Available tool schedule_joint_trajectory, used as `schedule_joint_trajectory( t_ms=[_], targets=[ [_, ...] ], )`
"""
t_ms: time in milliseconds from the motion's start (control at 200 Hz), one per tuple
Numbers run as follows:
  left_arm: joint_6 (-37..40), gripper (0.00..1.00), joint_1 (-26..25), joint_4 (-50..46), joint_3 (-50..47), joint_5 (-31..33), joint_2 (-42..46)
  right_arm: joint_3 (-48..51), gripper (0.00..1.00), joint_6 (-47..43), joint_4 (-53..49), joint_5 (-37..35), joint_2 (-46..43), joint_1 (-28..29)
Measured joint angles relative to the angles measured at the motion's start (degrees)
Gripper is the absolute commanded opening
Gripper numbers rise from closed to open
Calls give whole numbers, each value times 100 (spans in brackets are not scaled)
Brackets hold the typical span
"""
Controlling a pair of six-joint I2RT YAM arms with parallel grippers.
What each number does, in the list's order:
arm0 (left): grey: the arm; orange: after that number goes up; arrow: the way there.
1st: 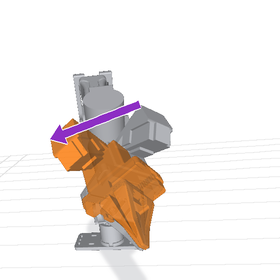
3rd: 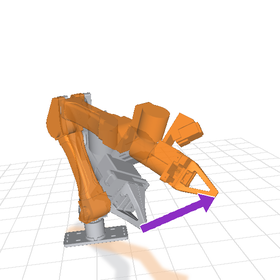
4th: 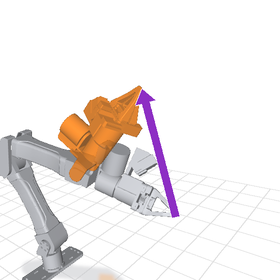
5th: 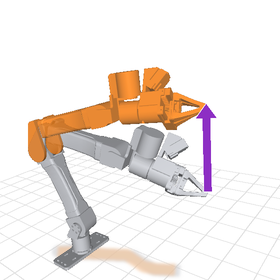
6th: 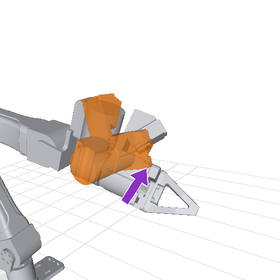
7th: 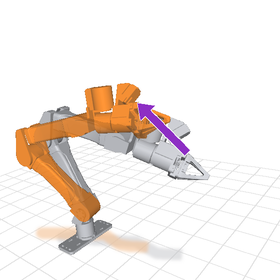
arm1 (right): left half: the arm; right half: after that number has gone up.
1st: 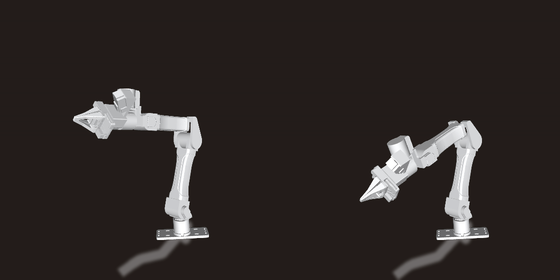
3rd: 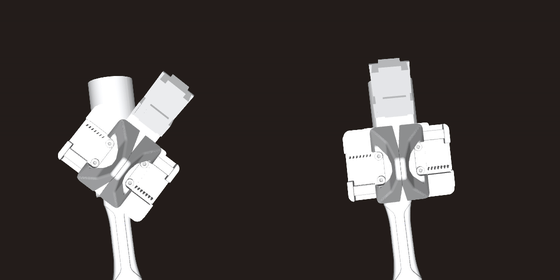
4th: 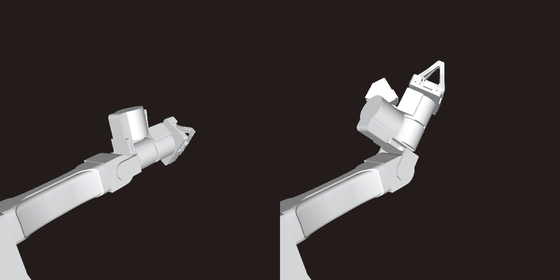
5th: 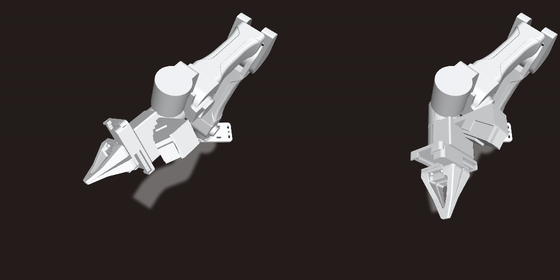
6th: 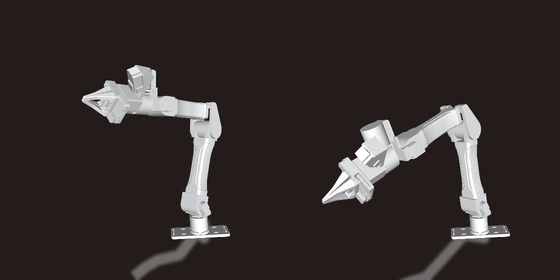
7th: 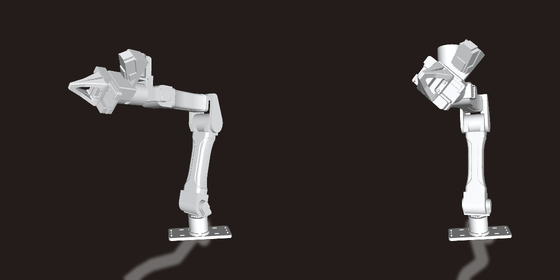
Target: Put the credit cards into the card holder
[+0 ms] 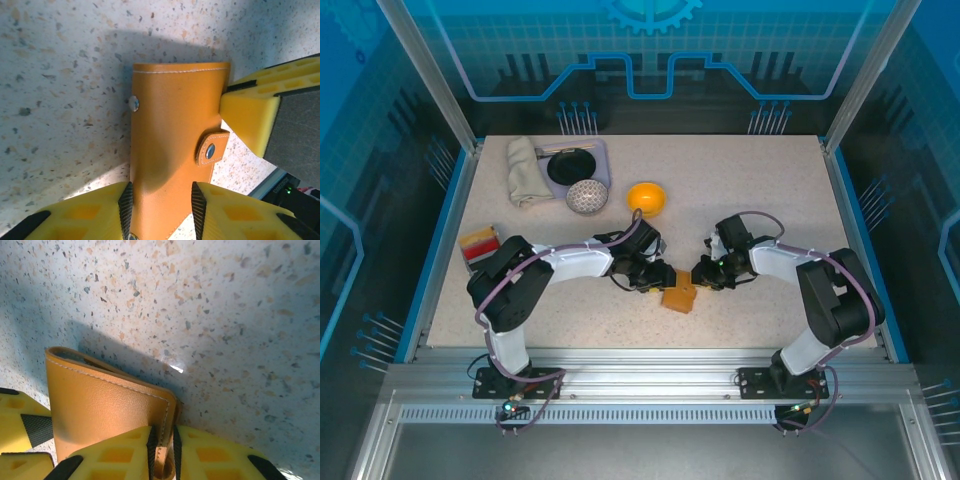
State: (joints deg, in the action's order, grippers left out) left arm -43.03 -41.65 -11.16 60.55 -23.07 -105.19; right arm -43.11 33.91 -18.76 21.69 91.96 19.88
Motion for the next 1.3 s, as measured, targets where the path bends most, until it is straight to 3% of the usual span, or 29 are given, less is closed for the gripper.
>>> schedule_joint_trajectory(
  t_ms=[95,270,425,545,600,815,1065,1300],
  targets=[
    [-63,37,0,146,-96,-87,0,0,20,2,15,-7,9,0],
    [-199,52,-4,356,-195,-131,-4,0,20,20,44,0,22,0],
    [-201,58,-17,350,-195,-4,-37,0,20,22,79,2,33,2],
    [-208,58,-22,304,-188,118,-98,0,19,22,79,2,33,2],
    [-205,55,-28,299,-175,120,-101,0,20,22,79,2,33,2],
    [-201,23,-118,275,-70,116,-273,0,21,39,85,0,44,9],
    [-365,10,-129,560,-188,111,-31,-146,26,17,-269,-391,-101,96],
    [-516,7,-129,1021,-330,116,92,-313,34,-24,-656,-706,-577,341]
  ],
)
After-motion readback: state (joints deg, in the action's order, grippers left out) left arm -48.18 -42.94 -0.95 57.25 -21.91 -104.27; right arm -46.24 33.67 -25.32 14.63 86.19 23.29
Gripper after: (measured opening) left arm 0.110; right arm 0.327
